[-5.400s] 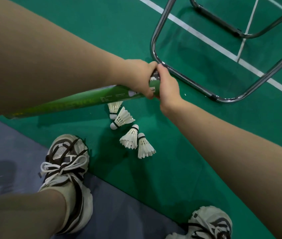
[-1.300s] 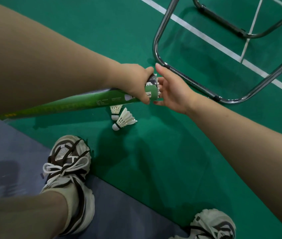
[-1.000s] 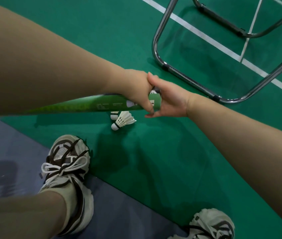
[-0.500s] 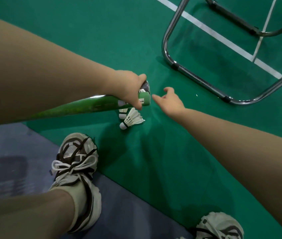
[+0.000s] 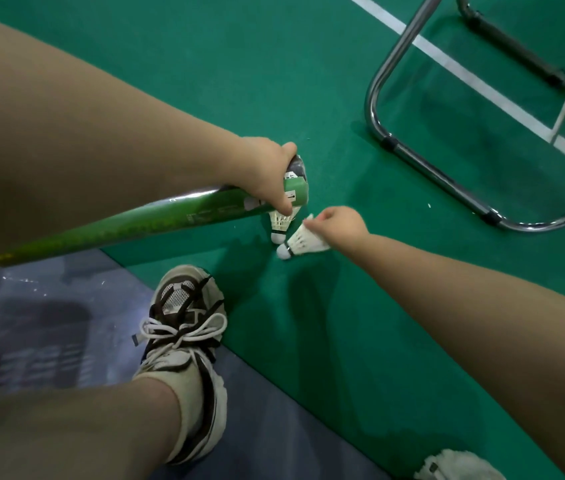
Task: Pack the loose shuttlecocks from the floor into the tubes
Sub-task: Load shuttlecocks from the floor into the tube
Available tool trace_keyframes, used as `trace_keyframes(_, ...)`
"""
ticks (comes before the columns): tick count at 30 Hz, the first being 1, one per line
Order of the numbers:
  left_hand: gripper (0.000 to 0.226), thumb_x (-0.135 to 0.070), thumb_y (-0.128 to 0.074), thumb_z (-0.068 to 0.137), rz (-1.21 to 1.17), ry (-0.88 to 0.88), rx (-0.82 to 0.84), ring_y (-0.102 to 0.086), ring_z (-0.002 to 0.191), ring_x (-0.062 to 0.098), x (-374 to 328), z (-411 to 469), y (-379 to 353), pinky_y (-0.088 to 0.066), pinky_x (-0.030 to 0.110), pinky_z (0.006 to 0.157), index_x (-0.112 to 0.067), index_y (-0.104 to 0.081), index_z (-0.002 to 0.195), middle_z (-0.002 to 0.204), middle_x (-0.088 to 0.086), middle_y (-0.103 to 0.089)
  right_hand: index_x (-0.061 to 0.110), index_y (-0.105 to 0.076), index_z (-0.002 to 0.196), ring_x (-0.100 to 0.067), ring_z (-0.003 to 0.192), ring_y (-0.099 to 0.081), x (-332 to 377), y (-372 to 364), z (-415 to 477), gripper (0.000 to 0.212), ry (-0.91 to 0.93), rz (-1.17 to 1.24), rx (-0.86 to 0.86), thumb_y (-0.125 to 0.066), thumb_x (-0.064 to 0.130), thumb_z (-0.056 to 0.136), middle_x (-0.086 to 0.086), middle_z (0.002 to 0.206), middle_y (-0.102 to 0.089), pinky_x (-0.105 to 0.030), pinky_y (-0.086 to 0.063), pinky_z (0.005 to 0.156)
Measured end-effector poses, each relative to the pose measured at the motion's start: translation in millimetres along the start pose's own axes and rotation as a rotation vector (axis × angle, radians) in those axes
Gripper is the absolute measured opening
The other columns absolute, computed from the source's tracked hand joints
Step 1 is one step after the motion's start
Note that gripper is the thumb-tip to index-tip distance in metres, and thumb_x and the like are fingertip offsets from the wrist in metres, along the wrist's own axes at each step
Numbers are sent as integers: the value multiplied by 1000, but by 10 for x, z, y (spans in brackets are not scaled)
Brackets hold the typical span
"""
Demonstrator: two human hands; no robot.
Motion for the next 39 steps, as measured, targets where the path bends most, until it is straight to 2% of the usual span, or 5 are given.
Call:
trace_keyframes(8,55,-46,-71,76,-26,-27,-8,-53,58,14,-180,-3,59,-36,30,48,-17,-30,99,57,-2,-56,19,-35,54,-14,57,-30,244,809,-81,31,114,710,-537,-52,17,79,5,54,-34,-29,-24,56)
trace_keyframes(19,60,-52,-69,73,-156,-98,-192,-54,64,12,-432,1,135,-40,31,53,-14,-39,108,54,-3,-62,20,-63,88,-11,82,-60,242,1116,-324,49,83,630,651,-40,63,80,4,81,-64,-47,-37,93)
trace_keyframes(27,54,-59,-62,74,-7,-166,-152,-56,60,4,-529,-33,88,-34,26,48,-22,-36,103,39,-10,-58,33,-56,110,-12,101,-62,174,911,-428,29,136,701,861,-48,47,86,8,110,-67,-53,-36,98)
trace_keyframes(32,51,-56,-63,72,-8,-127,-159,-54,62,4,-424,11,-4,-36,25,51,-22,-37,99,42,-7,-60,27,-57,95,-11,71,-63,391,668,-382,28,54,791,619,-44,51,91,7,84,-68,-30,-42,72)
trace_keyframes(39,52,-48,-67,75,-59,-58,-205,-49,59,12,-330,56,162,-30,29,45,-15,-34,96,49,-2,-61,10,-59,88,-24,78,-51,293,560,-287,31,-178,658,-344,-42,35,93,-8,91,-62,-28,-33,70)
Point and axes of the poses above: each hand's wrist, its own z-axis towards the middle knuckle, its own y-axis out of the back of the hand, x = y × z, the point moved 2 cm from there along z, towards the middle knuckle
